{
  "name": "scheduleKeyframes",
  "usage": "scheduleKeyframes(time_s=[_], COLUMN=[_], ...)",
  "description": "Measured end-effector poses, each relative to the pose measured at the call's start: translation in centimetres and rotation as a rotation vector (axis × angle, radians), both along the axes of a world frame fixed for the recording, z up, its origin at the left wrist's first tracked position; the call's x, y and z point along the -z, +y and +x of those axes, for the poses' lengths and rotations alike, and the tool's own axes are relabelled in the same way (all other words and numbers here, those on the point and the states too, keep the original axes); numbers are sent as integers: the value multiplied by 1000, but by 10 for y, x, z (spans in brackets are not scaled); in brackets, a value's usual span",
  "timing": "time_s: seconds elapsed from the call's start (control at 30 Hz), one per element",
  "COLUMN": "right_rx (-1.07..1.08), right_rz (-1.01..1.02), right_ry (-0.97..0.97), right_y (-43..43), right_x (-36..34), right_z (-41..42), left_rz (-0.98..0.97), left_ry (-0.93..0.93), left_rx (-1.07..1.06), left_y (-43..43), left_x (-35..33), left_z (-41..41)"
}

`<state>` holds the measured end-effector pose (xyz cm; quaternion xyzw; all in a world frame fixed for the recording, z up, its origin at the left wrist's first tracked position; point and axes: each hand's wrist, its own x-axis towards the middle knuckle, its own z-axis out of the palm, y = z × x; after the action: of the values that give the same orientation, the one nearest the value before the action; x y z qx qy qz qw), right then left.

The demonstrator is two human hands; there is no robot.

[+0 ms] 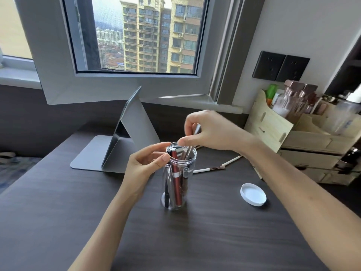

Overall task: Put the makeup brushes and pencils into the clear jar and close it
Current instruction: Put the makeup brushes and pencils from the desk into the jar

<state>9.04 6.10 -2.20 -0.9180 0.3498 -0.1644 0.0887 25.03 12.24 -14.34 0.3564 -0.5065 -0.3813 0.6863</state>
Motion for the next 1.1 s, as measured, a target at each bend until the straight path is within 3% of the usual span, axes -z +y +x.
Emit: scheduleKeyframes(time_s=[0.13,0.23,0.3,0.37,0.47,0.5,0.6,0.67,0.73,0.87,1.0,1.1], right_rx=[-30,-66,67,244,312,291,190,146,173,346,195,65], right_rz=[52,420,330,77,-73,-131,-398,-533,-496,-157,53,128], right_ry=[175,-244,-366,-34,527,627,659,589,508,-123,-699,-666], right_y=[-16,-23,-43,-67,-84,-84,-82,-83,-78,-53,-14,14], right_x=[19,15,25,54,109,122,144,150,150,112,41,-1], right_z=[9,-12,-34,-52,-64,-65,-65,-68,-68,-78,-90,-81], left_rz=[-6,-8,-10,-12,-15,-17,-15,-13,-11,-14,-20,-20], left_ry=[-7,-5,-13,-8,-8,-10,-12,-14,-6,-10,-15,-19], left_rx=[1,-4,-9,-14,-14,-13,-10,-7,-4,10,19,28], left_y=[0,-1,-1,-2,-2,-2,-2,-1,-2,-3,-2,-3], left_x=[0,1,1,1,1,1,1,1,1,4,5,5], left_z=[1,0,0,-1,0,0,0,0,0,2,1,2])
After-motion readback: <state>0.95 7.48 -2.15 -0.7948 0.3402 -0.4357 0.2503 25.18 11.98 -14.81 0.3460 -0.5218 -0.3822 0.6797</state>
